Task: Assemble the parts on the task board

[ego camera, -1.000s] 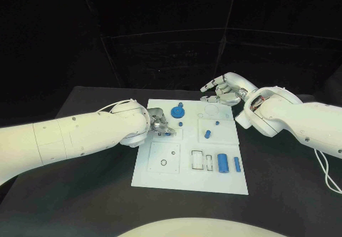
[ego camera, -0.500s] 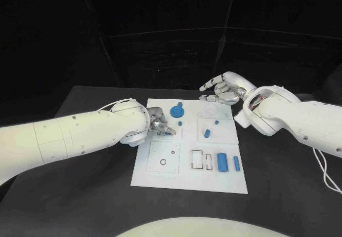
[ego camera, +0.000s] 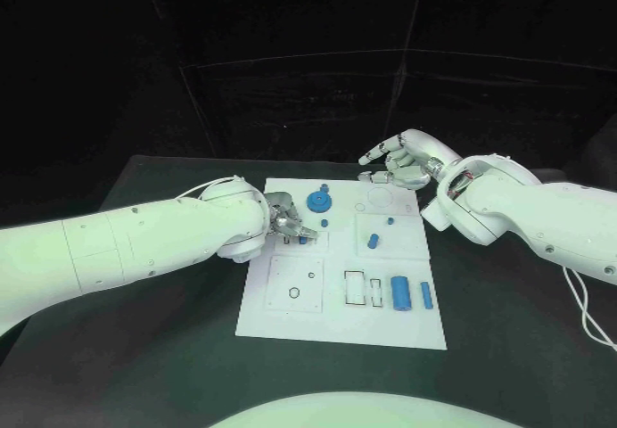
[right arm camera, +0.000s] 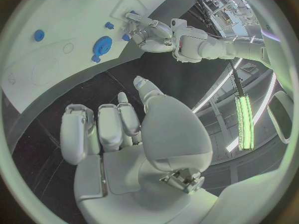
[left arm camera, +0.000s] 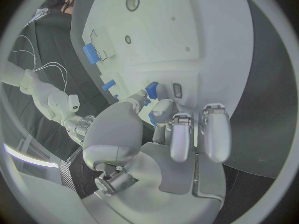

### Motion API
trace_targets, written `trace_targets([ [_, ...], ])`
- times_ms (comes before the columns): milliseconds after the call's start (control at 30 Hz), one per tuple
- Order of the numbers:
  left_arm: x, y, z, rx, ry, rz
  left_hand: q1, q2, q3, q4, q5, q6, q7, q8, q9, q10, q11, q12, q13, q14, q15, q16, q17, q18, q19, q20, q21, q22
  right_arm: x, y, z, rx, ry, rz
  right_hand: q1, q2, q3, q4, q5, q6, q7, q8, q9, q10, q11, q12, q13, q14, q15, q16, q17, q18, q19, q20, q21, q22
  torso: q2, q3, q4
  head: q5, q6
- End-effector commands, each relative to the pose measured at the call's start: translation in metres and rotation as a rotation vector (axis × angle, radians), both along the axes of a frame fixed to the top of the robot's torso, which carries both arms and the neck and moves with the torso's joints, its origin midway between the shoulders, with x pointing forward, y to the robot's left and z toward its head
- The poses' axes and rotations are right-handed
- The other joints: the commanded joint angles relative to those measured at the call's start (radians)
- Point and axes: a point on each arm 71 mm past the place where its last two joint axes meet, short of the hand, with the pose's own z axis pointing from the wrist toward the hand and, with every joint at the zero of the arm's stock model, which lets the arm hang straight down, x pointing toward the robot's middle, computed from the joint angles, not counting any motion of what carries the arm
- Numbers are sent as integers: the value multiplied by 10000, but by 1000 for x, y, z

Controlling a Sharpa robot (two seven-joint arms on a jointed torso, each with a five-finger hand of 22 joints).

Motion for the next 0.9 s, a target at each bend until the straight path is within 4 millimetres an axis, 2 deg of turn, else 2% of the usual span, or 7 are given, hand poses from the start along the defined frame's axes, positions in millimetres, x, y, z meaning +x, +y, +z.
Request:
trace_targets([
  [33, 1, 0, 0, -16, 119, -1, 19, 99, -58, 11, -46, 98, 2, -40, 11, 67, -19, 41, 16, 1058, -60, 31, 2634, -116, 274, -76, 39, 138, 0, 1, 1, 36, 14, 84, -110, 5, -36, -6, 30, -18, 10, 18, -9, -50, -7, -20, -9, 57, 8, -67, 1, -6, -82, -11, -53, -9, 1, -1, 5, -14, -7],
  [300, 1, 2, 0, -5, 155, 12, 77, 56, -437, 147, -51, 135, -13, -43, 20, 96, -32, 66, 43, 1058, -70, 31, 2634, -122, 284, -85, 56, 176, 0, 1, 1, 23, 36, 84, -138, 11, -63, 26, 54, -18, 9, 27, -9, -43, -8, -12, -1, 59, 7, -66, 6, -7, -79, -11, -52, -3, -7, -9, 13, -37, -14],
  [533, -1, 8, 6, -119, 45, 77, 68, -35, -1144, 507, -75, 169, -30, -54, 35, 115, -38, 72, 45, 1058, -80, 31, 2634, -117, 277, -96, 39, 163, 1, -1, 1, 22, 34, 63, -163, 8, -92, 53, 64, -21, 8, 34, -9, -45, -8, -13, -5, 59, 7, -68, 2, -5, -82, -12, -59, -18, -13, -14, 22, -52, 9],
  [700, 5, 12, 28, -474, -148, 268, 105, -91, -1546, 726, -85, 99, -4, -82, 44, 5, -24, -79, -168, 1058, -73, 31, 2634, -65, 192, -94, -120, -95, 2, -2, 0, 8, 31, -1, -176, 6, -107, 67, 68, -23, 7, 37, -10, -44, -8, -11, -4, 59, 7, -70, -2, -4, -82, -12, -60, -19, -9, -1, 15, -36, 29],
  [833, 12, 20, 48, -389, -184, 302, 155, -127, -1835, 823, -82, -23, 42, -126, 46, -139, 12, -242, -401, 1058, -45, 31, 2634, -29, 127, -76, -242, -279, 3, -3, 0, 0, 36, -42, -176, 6, -107, 67, 68, -23, 7, 37, -10, -44, -8, -11, -4, 59, 7, -70, -2, -4, -82, -12, -60, -19, -4, -5, 0, -32, 44],
  [900, 16, 24, 57, -172, -93, 261, 187, -137, -1975, 837, -80, -120, 79, -179, 29, -211, 40, -311, -502, 1058, -23, 31, 2634, -9, 88, -58, -314, -386, 4, -4, 0, -9, 51, -59, -176, 6, -107, 67, 68, -23, 7, 37, -10, -44, -8, -11, -4, 59, 7, -70, -2, -4, -82, -12, -60, -19, -8, 8, 0, -13, 44],
])
